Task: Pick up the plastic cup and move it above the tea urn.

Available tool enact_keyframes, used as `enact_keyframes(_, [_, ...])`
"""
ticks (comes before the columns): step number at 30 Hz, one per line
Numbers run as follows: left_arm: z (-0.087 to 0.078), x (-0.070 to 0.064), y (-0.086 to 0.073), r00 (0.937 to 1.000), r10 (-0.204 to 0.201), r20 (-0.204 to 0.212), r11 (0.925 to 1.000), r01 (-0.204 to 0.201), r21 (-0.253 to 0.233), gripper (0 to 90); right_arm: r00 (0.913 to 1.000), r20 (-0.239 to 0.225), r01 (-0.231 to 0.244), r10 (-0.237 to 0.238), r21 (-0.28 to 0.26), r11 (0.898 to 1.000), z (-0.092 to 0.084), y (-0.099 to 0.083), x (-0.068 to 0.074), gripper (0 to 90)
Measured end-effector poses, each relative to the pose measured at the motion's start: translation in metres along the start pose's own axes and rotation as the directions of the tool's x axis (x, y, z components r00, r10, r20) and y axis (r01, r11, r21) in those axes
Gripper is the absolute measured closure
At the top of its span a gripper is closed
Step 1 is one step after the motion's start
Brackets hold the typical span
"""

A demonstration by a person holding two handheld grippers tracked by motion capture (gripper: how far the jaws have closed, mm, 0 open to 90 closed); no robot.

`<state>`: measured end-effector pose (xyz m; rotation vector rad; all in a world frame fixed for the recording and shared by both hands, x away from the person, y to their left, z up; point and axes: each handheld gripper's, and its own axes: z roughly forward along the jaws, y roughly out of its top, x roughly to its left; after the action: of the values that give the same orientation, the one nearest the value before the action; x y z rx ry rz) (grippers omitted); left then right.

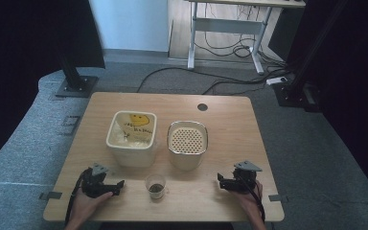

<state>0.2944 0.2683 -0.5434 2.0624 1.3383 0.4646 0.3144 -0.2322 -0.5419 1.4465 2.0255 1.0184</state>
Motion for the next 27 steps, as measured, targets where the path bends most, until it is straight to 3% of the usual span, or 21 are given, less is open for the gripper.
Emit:
enact_keyframes(2, [-0.002,-0.001,0.0,1.0,0.005,-0.003,1.0,-0.005,-0.007,1.6,0.9999,-0.013,-0.004,0.004,-0.01,1.0,-0.001,0.0,0.0,5.8])
enact_keyframes(3, [-0.005,-0.002,0.001,0.9999,0.009,-0.005,0.9998,-0.009,-0.018,2.0,0.9985,-0.051,-0.02,0.018,-0.048,0.999,-0.006,0.001,0.001,7.1])
enact_keyframes(7, [-0.012,-0.002,0.001,1.0,-0.003,0.004,0.9988,0.003,-0.048,3.3,0.9953,-0.097,-0.011,0.002,-0.093,0.996,-0.012,0.004,0.01,7.7])
enact_keyframes(9, [-0.014,-0.001,0.001,0.9999,-0.013,0.008,0.9986,0.013,-0.052,3.4,0.9885,-0.15,-0.001,-0.017,-0.121,0.993,-0.016,0.006,0.022,9.3])
enact_keyframes(10, [-0.014,0.0,0.001,0.9997,-0.023,0.012,0.9981,0.024,-0.057,3.8,0.9797,-0.197,0.01,-0.038,-0.138,0.99,-0.019,0.008,0.033,11.0])
enact_keyframes(11, [-0.014,0.0,0.001,0.9994,-0.032,0.014,0.9976,0.033,-0.06,3.8,0.9797,-0.197,0.01,-0.038,-0.138,0.99,-0.019,0.008,0.033,11.0])
enact_keyframes(12, [-0.015,0.0,0.001,0.9992,-0.037,0.015,0.9972,0.038,-0.064,4.1,0.9702,-0.234,0.028,-0.063,-0.149,0.988,-0.021,0.009,0.043,11.5])
enact_keyframes(13, [-0.016,0.0,0.0,0.9988,-0.046,0.014,0.9962,0.047,-0.074,5.1,0.949,-0.299,0.053,-0.102,-0.165,0.985,-0.024,0.011,0.062,12.8])
enact_keyframes(14, [-0.016,0.0,0.0,0.9985,-0.052,0.016,0.9956,0.053,-0.077,5.4,0.9358,-0.329,0.075,-0.128,-0.169,0.983,-0.024,0.012,0.072,12.8])
enact_keyframes(15, [-0.016,0.0,-0.001,0.9984,-0.055,0.017,0.9954,0.056,-0.078,6.0,0.9257,-0.343,0.103,-0.159,-0.175,0.979,-0.025,0.012,0.082,12.9])
enact_keyframes(16, [-0.016,0.0,-0.001,0.9984,-0.055,0.017,0.9954,0.056,-0.078,6.3,0.9257,-0.343,0.103,-0.159,-0.175,0.979,-0.025,0.012,0.082,12.9])
enact_keyframes(17, [-0.016,-0.001,-0.002,0.9982,-0.057,0.017,0.9951,0.058,-0.08,6.3,0.919,-0.348,0.126,-0.186,-0.186,0.974,-0.025,0.012,0.09,13.1])
enact_keyframes(18, [-0.016,-0.002,-0.002,0.9984,-0.055,0.017,0.9952,0.056,-0.08,6.3,0.9057,-0.362,0.156,-0.22,-0.198,0.968,-0.025,0.012,0.101,13.2])
enact_keyframes(19, [-0.016,-0.002,-0.002,0.9986,-0.049,0.017,0.9955,0.051,-0.08,6.3,0.8826,-0.404,0.173,-0.241,-0.198,0.965,-0.022,0.011,0.118,13.3])
enact_keyframes(20, [-0.016,-0.002,-0.002,0.9988,-0.045,0.016,0.9956,0.046,-0.081,6.3,0.8826,-0.404,0.173,-0.241,-0.198,0.965,-0.022,0.011,0.118,13.3])
enact_keyframes(22, [-0.016,-0.004,-0.002,0.9993,-0.036,0.011,0.9958,0.037,-0.083,6.4,0.8567,-0.447,0.19,-0.257,-0.189,0.963,-0.017,0.009,0.132,13.4])
enact_keyframes(24, [-0.016,-0.005,-0.002,0.9998,-0.021,0.001,0.9961,0.021,-0.086,6.7,0.8377,-0.47,0.214,-0.278,-0.186,0.959,-0.012,0.005,0.144,13.4])
enact_keyframes(25, [-0.015,-0.007,-0.002,0.9999,-0.01,-0.003,0.9963,0.01,-0.085,7.0,0.8219,-0.493,0.223,-0.286,-0.184,0.957,-0.007,0.004,0.154,13.4])
enact_keyframes(27, [-0.014,-0.009,-0.002,1.0,-0.001,-0.004,0.9968,0.0,-0.08,7.1,0.8067,-0.512,0.233,-0.295,-0.183,0.955,-0.002,0.004,0.164,13.5])
